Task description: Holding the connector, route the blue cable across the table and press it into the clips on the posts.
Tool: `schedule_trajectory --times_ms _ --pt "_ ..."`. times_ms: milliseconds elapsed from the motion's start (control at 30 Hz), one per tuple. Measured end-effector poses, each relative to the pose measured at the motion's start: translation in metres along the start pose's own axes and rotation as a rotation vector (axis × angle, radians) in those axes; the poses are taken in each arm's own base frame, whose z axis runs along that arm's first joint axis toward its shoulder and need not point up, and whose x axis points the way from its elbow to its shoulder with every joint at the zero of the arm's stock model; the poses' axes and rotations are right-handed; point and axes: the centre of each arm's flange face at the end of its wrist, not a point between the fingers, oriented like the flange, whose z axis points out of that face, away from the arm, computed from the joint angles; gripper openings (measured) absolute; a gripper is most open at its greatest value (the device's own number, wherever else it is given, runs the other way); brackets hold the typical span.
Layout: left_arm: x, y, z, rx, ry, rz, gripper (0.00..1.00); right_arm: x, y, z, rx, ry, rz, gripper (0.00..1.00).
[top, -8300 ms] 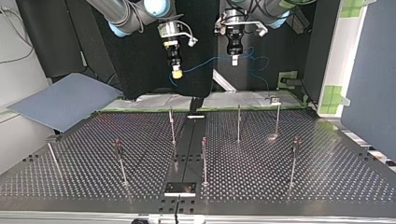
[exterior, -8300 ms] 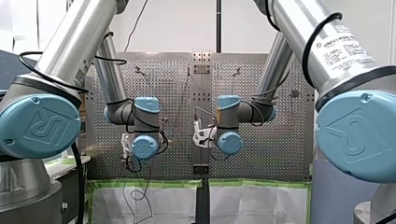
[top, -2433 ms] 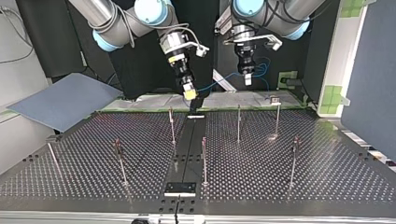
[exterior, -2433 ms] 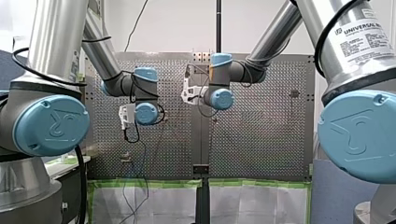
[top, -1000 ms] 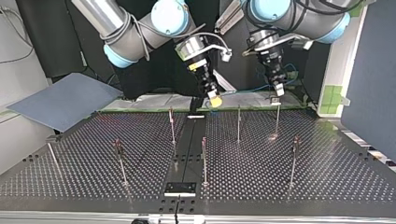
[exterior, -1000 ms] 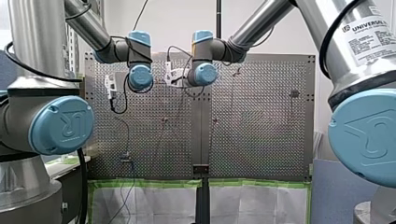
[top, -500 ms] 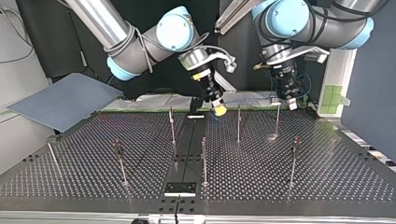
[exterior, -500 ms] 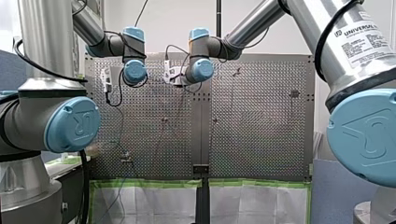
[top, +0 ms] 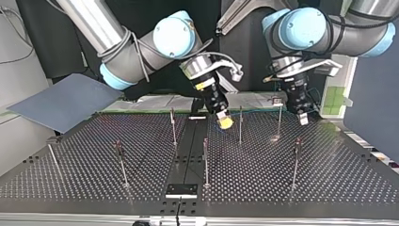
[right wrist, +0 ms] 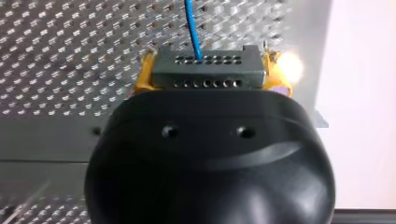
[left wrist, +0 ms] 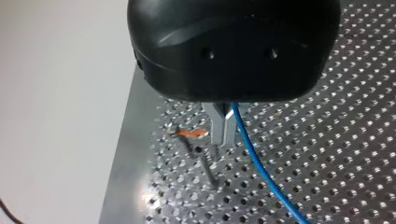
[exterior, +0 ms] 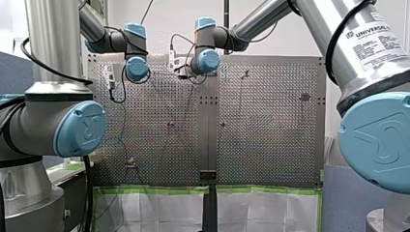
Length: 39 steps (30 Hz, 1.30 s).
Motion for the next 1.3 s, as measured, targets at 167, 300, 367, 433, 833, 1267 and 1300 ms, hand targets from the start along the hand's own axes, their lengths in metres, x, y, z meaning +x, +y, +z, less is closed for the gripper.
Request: schedule_trajectory --times_ms 167,300,367,433,833,1267,1300 --pt "-0.005 -0.002 0.013 0.009 -0.012 -0.011 0.00 0.019 0.001 0.008 0.014 0.038 0.004 0.00" --pt "-0.007 -0.004 0.023 0.012 -0.019 -0.017 0.00 0.029 0.002 0.015 0.022 0.062 0.011 0.00" --pt "-0.009 -0.005 0.028 0.010 -0.023 -0.020 0.00 0.031 0.003 0.020 0.026 0.070 0.013 0.00" --pt "-0.011 -0.005 0.032 0.007 -0.026 -0.023 0.00 0.031 0.004 0.024 0.028 0.073 0.014 0.00" --pt "-0.014 0.002 0.046 0.011 -0.042 -0.027 0.00 0.029 0.002 0.048 0.036 0.092 0.021 0.00" --pt "-0.009 0.018 0.065 -0.006 -0.053 -0.023 0.00 0.000 -0.014 0.056 0.058 0.055 0.023 0.00" --pt "-0.009 0.019 0.067 -0.004 -0.057 -0.024 0.00 -0.001 -0.015 0.056 0.058 0.054 0.023 0.00"
